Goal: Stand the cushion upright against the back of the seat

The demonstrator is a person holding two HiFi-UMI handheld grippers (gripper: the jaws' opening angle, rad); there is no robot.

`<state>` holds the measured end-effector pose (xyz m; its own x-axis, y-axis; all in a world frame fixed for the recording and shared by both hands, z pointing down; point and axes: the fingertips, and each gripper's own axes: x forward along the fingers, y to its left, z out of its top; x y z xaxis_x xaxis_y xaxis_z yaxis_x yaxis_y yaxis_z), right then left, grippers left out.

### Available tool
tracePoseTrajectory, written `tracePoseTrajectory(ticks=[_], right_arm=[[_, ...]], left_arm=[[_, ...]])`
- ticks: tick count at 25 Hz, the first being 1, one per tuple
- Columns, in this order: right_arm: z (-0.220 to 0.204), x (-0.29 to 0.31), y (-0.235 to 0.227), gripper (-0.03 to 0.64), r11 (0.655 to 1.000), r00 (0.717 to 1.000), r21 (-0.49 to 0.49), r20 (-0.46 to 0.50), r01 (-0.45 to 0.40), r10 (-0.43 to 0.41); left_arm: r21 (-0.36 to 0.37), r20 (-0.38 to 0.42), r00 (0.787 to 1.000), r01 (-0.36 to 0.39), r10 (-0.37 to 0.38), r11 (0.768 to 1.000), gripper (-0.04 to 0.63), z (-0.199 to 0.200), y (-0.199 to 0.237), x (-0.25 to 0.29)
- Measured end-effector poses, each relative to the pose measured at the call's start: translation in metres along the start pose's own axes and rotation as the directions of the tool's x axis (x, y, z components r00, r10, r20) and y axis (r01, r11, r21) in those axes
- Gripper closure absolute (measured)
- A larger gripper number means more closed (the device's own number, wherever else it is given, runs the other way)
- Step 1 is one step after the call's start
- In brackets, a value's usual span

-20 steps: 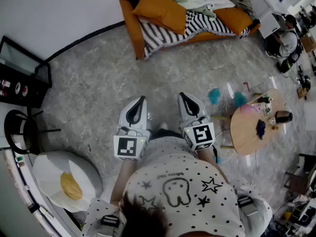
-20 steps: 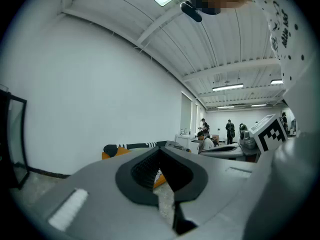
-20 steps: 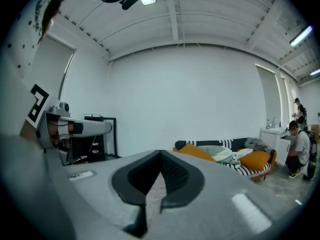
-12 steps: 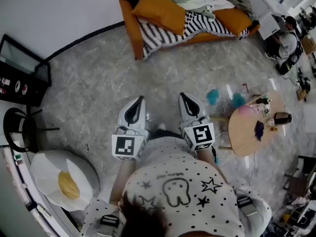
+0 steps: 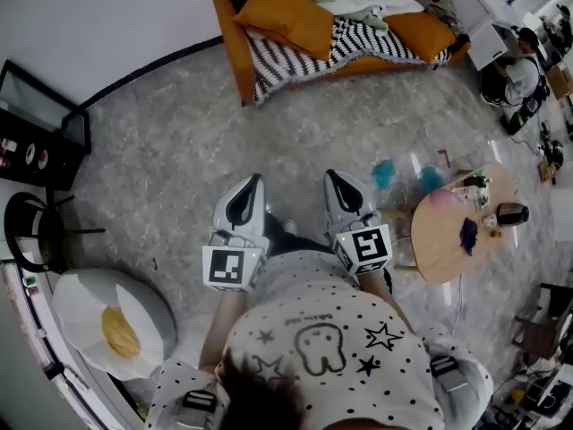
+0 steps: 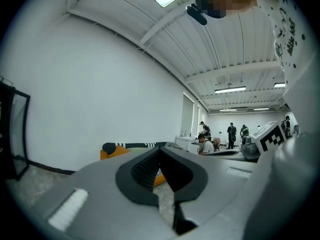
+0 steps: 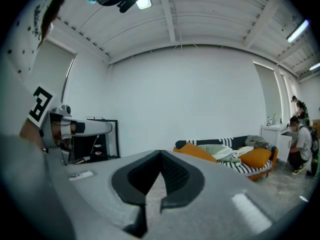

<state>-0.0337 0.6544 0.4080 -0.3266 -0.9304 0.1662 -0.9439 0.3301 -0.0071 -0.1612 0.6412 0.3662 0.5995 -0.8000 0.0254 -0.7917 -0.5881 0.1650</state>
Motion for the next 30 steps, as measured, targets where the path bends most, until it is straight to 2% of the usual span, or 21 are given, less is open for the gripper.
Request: tracePoseTrajectory(ticks=[5,7,9,13,16,22,30], right_arm=[[0.010,0.006,0.005,0.620,0.999,0.998,0.035,0.062,-0.018,0.015],[0.010,0.012,0.006,0.584,1.000,0.999,0.026,0.054,-0.009,0.008],[0.007,0.019,0.004,0.578,1.000,0.999,0.018,0.037,-0.004,0.003],[0.007,0.039,0.001,0.588,1.000,1.000,0.013,0.006,0.001,-0.001],[0.011,0.058,-0.002,0.618,1.000,1.000,0.018,-0.018,0.022,-0.021],[0.017,0.093,-0.016,0.621,0.996,0.997,0.049,-0.026,0.076,-0.075],[0.024,0.130,-0.015,0.621,0.998,0.998,0.039,-0.011,0.057,-0.057]], left_arm=[[-0.006,-0.010,1.000,0.005,-0.005,1.000,0.597,0.000,0.008,0.002],[-0.005,-0.011,1.000,0.014,-0.014,1.000,0.597,-0.003,0.013,0.006],[-0.017,-0.012,1.000,0.028,-0.028,0.999,0.597,-0.003,0.016,0.013],[-0.049,-0.022,0.999,0.045,-0.046,0.998,0.597,0.004,0.028,0.034],[-0.051,-0.024,0.998,0.064,-0.065,0.997,0.597,0.008,0.041,0.047],[-0.051,-0.037,0.997,0.070,-0.072,0.996,0.597,0.018,0.074,0.067],[-0.049,-0.011,0.999,0.050,-0.051,0.998,0.597,0.028,0.105,0.085]])
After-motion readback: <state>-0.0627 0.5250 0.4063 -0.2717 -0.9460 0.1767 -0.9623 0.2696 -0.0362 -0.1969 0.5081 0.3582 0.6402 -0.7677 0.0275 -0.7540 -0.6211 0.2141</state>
